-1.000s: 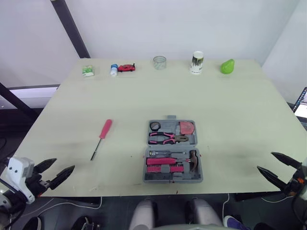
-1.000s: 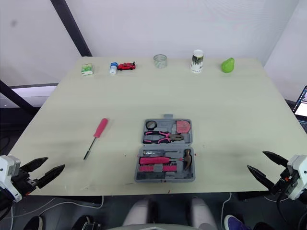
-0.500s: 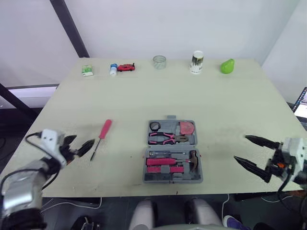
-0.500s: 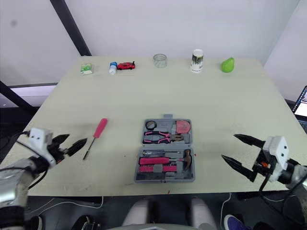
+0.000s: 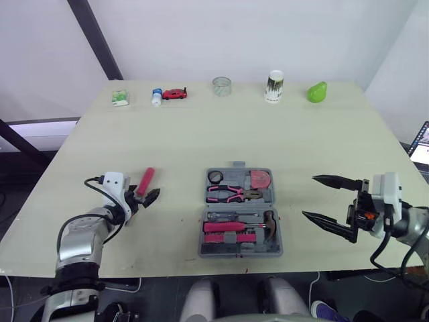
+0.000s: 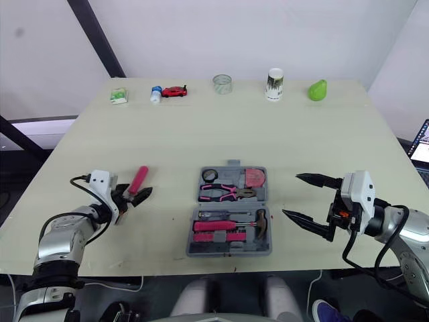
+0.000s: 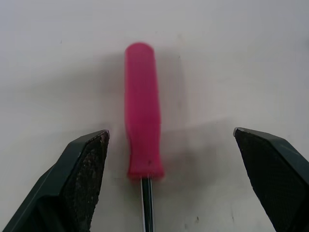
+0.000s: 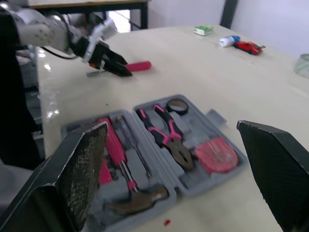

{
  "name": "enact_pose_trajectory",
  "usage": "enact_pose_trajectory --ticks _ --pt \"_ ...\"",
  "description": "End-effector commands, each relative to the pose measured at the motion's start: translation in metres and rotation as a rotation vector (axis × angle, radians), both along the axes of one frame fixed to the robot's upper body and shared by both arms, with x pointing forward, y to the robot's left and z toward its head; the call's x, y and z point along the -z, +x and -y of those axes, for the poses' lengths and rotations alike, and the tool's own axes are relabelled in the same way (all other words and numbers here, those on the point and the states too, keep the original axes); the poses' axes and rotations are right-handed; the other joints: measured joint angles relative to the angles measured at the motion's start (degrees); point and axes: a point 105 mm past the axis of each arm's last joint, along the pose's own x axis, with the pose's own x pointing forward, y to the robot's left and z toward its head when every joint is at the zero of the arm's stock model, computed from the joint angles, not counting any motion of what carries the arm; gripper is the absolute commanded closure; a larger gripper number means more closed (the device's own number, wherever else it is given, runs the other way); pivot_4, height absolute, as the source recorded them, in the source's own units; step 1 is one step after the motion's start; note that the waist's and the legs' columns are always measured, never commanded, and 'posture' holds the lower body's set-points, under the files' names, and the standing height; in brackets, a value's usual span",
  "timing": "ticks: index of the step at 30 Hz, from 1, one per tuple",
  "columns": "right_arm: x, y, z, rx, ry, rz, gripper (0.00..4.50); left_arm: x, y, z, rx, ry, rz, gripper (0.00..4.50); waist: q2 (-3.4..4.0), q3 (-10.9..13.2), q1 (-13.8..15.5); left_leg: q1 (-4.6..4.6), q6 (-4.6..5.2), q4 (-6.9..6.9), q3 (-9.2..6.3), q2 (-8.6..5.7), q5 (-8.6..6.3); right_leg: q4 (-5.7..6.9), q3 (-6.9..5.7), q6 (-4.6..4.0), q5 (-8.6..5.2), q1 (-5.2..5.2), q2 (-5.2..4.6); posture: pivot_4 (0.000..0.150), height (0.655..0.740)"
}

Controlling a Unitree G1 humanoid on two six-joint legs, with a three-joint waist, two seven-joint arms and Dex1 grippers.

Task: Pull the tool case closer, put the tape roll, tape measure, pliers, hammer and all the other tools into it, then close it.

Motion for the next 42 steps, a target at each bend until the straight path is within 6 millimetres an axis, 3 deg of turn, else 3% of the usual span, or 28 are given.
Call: enact_pose_trajectory --ticks 1,4,7,8,15,22,34,36,41,42 --pt "-0.009 -0.005 -0.006 -0.047 -0.001 0.031 0.0 -0.005 0.005 -0.004 -0.039 0.012 0.018 0.85 -0.02 0.0 0.1 -0.02 0.0 0.0 0.0 0.0 0.0 -0.01 -0.02 0.0 0.0 0.0 -0.01 0.15 0.74" --pt "-0.01 -0.004 -0.005 -0.053 -0.003 0.034 0.0 -0.006 0.005 -0.009 -0.102 0.005 0.026 2.25 -0.02 0.0 0.1 -0.01 0.0 0.01 0.0 -0.02 0.0 0.0 -0.02 0.01 0.0 0.0 -0.03 0.15 0.74" --pt "-0.008 -0.004 -0.002 -0.049 -0.007 0.032 0.0 -0.004 -0.004 0.003 -0.095 -0.001 0.034 3.86 -0.02 0.0 0.0 -0.01 0.0 0.0 -0.02 -0.02 0.0 -0.01 -0.02 0.01 0.0 0.0 -0.03 0.15 0.74" --pt "-0.006 -0.004 -0.001 -0.047 -0.008 0.03 0.0 -0.004 -0.008 0.008 -0.088 -0.007 0.042 4.04 -0.01 0.0 -0.1 0.01 0.0 -0.01 -0.02 -0.01 0.0 0.0 0.03 0.01 0.0 0.0 -0.03 0.15 0.74" --pt "-0.001 -0.006 -0.002 -0.045 0.001 0.015 0.0 -0.015 -0.044 0.029 -0.128 -0.013 0.069 4.09 -0.06 0.0 -0.1 0.02 0.0 -0.03 -0.03 0.02 0.0 0.0 0.05 0.01 0.0 0.0 -0.07 0.15 0.74" --pt "0.001 -0.003 -0.005 -0.061 0.009 0.023 0.0 -0.001 -0.077 0.059 -0.143 -0.043 0.012 4.09 -0.14 0.1 0.0 0.06 0.0 -0.02 0.0 0.0 0.0 0.0 0.09 0.01 0.0 0.01 -0.07 0.15 0.74" --pt "0.002 -0.005 -0.007 -0.122 -0.014 0.011 0.0 0.019 -0.084 0.067 -0.129 -0.039 -0.032 4.09 -0.17 0.1 -0.1 0.06 0.0 -0.02 0.0 -0.03 0.0 -0.04 0.1 0.0 -0.02 0.01 -0.03 0.15 0.74" --pt "0.002 -0.005 -0.006 -0.121 -0.016 0.011 0.0 0.018 -0.083 0.064 -0.148 -0.042 -0.018 3.04 -0.16 0.1 -0.1 0.06 0.0 -0.03 0.0 -0.03 0.0 -0.03 0.1 -0.01 -0.02 0.01 -0.04 0.15 0.74" --pt "0.003 -0.005 -0.004 -0.111 -0.012 0.004 0.0 0.009 -0.079 0.06 -0.187 -0.074 0.04 1.06 -0.17 0.1 -0.1 0.07 0.0 -0.02 -0.01 -0.03 0.0 -0.02 0.09 -0.01 -0.02 0.01 -0.03 0.15 0.74" --pt "0.003 -0.004 -0.004 -0.106 -0.013 0.006 0.0 0.005 -0.078 0.061 -0.188 -0.088 0.062 0.37 -0.17 0.1 -0.1 0.07 0.0 -0.02 -0.01 -0.03 0.0 -0.02 0.1 -0.01 -0.02 0.01 -0.03 0.15 0.74"
